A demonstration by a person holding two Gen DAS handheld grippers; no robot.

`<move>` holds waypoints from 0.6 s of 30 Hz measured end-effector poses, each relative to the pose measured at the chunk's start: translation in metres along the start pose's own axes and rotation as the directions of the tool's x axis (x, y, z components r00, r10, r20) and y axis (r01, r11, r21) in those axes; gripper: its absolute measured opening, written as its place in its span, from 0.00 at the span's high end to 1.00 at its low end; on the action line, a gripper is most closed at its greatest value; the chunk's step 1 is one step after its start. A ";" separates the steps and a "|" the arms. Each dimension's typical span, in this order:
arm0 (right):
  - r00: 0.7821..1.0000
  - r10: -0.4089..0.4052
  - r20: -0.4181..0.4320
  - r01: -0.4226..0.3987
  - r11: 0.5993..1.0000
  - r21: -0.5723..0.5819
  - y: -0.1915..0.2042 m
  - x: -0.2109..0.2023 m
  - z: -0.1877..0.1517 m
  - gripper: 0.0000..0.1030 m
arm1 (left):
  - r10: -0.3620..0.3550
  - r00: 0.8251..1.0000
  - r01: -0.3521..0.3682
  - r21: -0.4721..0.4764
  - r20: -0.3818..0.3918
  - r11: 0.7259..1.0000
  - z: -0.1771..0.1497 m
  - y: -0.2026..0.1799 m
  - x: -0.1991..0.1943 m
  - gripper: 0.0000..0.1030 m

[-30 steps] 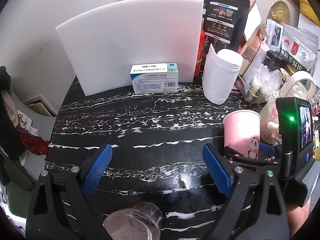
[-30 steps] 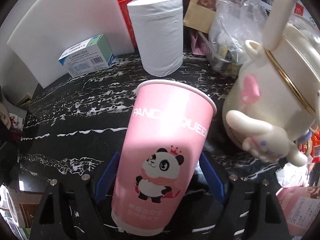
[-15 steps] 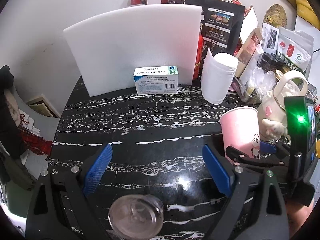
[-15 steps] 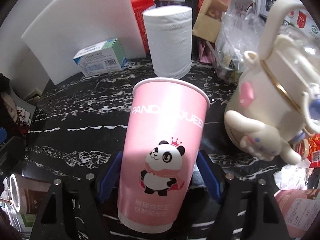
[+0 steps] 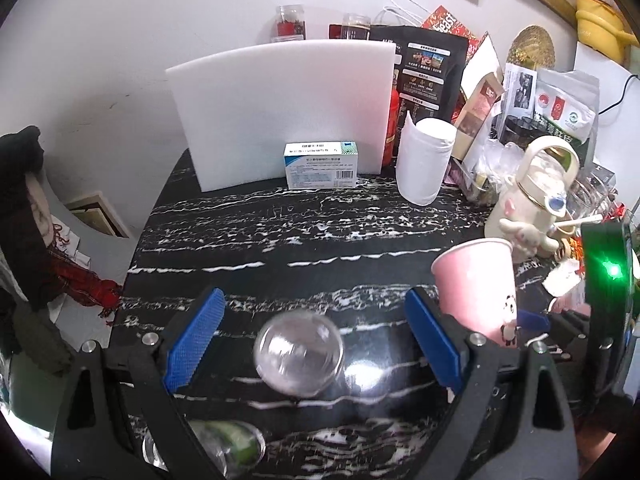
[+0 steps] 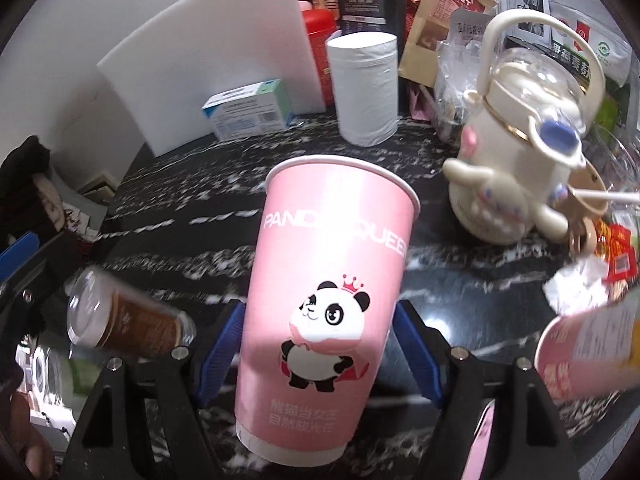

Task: Flip cup upside down
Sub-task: 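Raise the pink cup upright with the right gripper and carry it toward the left gripper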

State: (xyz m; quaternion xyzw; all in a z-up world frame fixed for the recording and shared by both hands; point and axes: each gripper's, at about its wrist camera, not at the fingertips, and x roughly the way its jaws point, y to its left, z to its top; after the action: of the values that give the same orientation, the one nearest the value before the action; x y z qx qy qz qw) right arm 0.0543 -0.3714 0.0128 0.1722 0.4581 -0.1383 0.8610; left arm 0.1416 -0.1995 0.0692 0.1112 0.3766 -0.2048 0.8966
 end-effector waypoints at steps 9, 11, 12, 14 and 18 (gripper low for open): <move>0.996 0.064 -0.054 -0.065 0.998 -0.014 0.021 0.006 -0.038 0.26 | 0.027 1.000 -0.027 -0.017 -0.002 0.999 -0.034 0.019 -0.027 0.11; 0.995 0.076 -0.063 -0.078 0.997 -0.017 0.025 0.010 -0.042 0.26 | 0.035 0.999 -0.035 -0.025 -0.004 0.999 -0.040 0.023 -0.030 0.11; 0.995 0.081 -0.066 -0.082 0.996 -0.019 0.027 0.011 -0.042 0.26 | 0.037 0.999 -0.038 -0.029 -0.006 0.999 -0.040 0.025 -0.030 0.11; 0.993 0.094 -0.072 -0.096 0.995 -0.028 0.031 0.013 -0.047 0.26 | 0.045 0.999 -0.045 -0.036 -0.008 0.998 -0.043 0.028 -0.031 0.11; 0.992 0.100 -0.076 -0.103 0.994 -0.043 0.038 0.017 -0.050 0.26 | 0.054 0.998 -0.055 -0.044 -0.017 0.998 -0.047 0.031 -0.032 0.11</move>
State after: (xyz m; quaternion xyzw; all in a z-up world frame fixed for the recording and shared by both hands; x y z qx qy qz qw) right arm 0.0417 -0.3172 -0.0206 0.1799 0.4835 -0.0772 0.8532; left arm 0.1059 -0.1465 0.0608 0.1033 0.3851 -0.1711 0.9010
